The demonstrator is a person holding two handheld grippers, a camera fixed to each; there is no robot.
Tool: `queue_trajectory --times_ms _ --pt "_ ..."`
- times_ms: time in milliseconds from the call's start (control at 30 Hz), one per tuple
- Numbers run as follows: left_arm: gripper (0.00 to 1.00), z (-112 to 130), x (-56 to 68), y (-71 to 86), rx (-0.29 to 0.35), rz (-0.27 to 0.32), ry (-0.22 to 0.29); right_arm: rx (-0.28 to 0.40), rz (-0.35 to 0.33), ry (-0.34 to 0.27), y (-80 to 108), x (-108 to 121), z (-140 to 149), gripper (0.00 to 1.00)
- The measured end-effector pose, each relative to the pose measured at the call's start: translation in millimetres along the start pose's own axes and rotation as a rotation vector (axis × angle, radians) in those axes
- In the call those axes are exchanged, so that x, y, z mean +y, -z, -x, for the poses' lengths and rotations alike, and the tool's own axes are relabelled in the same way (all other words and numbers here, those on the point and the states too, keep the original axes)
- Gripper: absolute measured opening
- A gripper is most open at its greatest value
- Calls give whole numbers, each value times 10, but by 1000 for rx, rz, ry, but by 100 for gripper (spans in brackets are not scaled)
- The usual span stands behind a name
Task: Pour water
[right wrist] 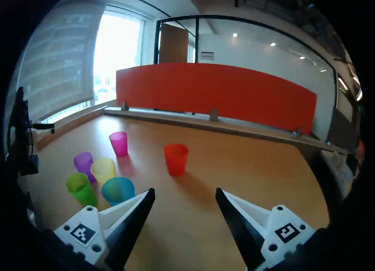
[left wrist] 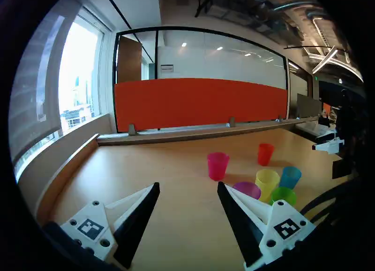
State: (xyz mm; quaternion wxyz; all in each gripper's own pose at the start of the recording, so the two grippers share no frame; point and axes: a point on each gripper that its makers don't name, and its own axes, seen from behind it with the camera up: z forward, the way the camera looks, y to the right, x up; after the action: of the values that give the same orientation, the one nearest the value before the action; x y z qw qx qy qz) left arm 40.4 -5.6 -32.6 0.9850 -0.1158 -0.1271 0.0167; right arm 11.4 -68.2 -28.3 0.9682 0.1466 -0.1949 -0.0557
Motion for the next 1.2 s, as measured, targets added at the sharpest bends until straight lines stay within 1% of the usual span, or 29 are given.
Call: queue_trajectory --times_ms 100,200,400,467,600,700,900,1000,1067,1200 --pt "91 -65 -26 -4 25 -10 17 43 41 10 -1 96 -91 100" --pt "91 -182 -73 14 65 -27 35 99 91 11 1 205 -210 100" --pt "91 -337 -186 -5 125 -62 64 198 163 -10 48 388 -457 100" --pt "91 -372 -204 -20 137 -69 68 235 182 -17 80 441 -552 100" --pt "91 -479 -221 -44 183 -87 75 305 222 -34 156 547 -711 100" --pt "91 -560 -220 -43 216 -96 66 330 246 -48 203 616 -737 100" --pt "91 -714 -216 16 278 -115 42 384 283 -95 313 696 -825 100" --pt "91 -733 -239 25 291 -132 44 399 293 -113 330 714 -822 100" --pt "91 -741 -248 27 293 -140 49 404 295 -112 331 717 -812 100" --pt "91 -744 -244 16 302 -146 78 417 310 -112 347 731 -839 100"
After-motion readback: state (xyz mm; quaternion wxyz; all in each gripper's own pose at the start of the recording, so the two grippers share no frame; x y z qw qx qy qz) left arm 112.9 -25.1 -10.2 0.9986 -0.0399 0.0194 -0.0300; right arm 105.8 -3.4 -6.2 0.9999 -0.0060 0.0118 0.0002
